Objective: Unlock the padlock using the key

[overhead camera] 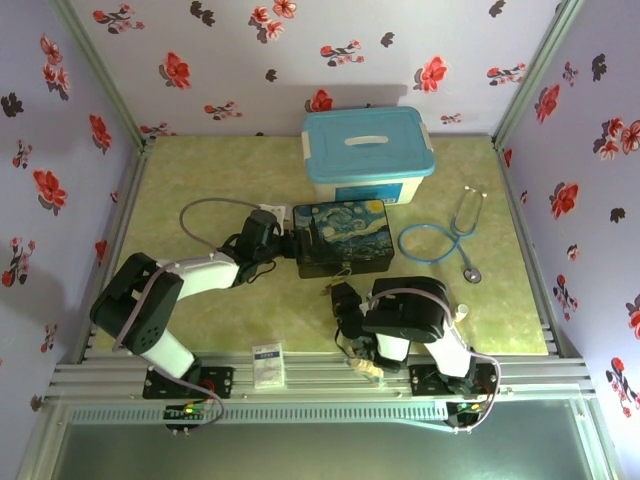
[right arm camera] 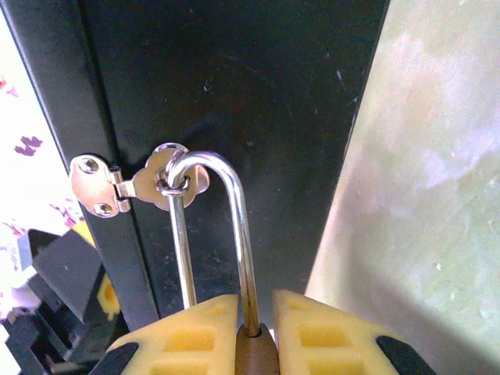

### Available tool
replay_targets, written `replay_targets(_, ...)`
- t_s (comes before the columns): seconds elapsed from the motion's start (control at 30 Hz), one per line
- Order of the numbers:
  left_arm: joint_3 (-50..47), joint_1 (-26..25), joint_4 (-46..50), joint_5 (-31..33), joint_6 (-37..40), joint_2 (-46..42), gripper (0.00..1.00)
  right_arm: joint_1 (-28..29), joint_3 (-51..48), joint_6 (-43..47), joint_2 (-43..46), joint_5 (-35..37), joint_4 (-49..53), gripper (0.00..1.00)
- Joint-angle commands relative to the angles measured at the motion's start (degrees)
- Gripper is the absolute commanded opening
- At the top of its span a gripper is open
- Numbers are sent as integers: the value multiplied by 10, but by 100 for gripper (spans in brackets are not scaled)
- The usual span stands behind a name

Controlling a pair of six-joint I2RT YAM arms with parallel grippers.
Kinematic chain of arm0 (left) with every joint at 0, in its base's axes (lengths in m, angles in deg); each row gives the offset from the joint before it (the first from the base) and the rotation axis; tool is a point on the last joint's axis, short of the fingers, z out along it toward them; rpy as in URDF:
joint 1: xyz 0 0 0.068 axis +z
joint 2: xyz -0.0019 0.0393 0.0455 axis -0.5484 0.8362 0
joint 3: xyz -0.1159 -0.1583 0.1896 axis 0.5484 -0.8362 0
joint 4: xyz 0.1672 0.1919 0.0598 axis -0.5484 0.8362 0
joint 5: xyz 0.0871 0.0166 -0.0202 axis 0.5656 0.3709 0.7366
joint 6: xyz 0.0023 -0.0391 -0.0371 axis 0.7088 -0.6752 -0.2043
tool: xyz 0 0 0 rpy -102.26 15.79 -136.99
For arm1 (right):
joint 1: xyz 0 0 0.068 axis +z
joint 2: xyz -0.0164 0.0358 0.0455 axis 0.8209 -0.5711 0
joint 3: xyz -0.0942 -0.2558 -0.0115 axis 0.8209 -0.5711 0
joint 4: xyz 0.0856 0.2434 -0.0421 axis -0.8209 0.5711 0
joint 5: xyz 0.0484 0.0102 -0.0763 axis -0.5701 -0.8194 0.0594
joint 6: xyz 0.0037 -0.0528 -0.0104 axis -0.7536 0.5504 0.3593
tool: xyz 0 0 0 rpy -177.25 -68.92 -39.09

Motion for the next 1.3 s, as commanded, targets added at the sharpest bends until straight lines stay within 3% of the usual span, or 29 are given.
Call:
replay_targets(0.0,-20,4,128,43,33,17,52,-4,-3,-93,-62,93,118,0)
replay_targets(0.57,-30,20,115,44,38,16,53,-1,20,-59,-33,202,175,0)
replay_targets(0.63,-23,19,117,41,35,11,53,-2,29,-81,1,194,266,0)
replay_targets(0.8,-3,19,128,40,32,19,53,-1,63,-197,119,178,607,0)
replay_targets(0.87,2,19,127,40,30,26,53,0,64,-211,136,181,648,0)
replay_targets(1.0,4,19,121,41,27,38,52,-2,23,-227,100,215,541,0)
replay_targets(1.07,5,19,120,40,33,44,52,-16,0,-166,62,216,409,0)
replay_targets(1.17,7,28,122,40,48,59,52,-35,-30,0,-19,190,133,0)
replay_targets(1.27,-7,32,97,28,35,49,51,-36,-21,-12,-48,158,125,0)
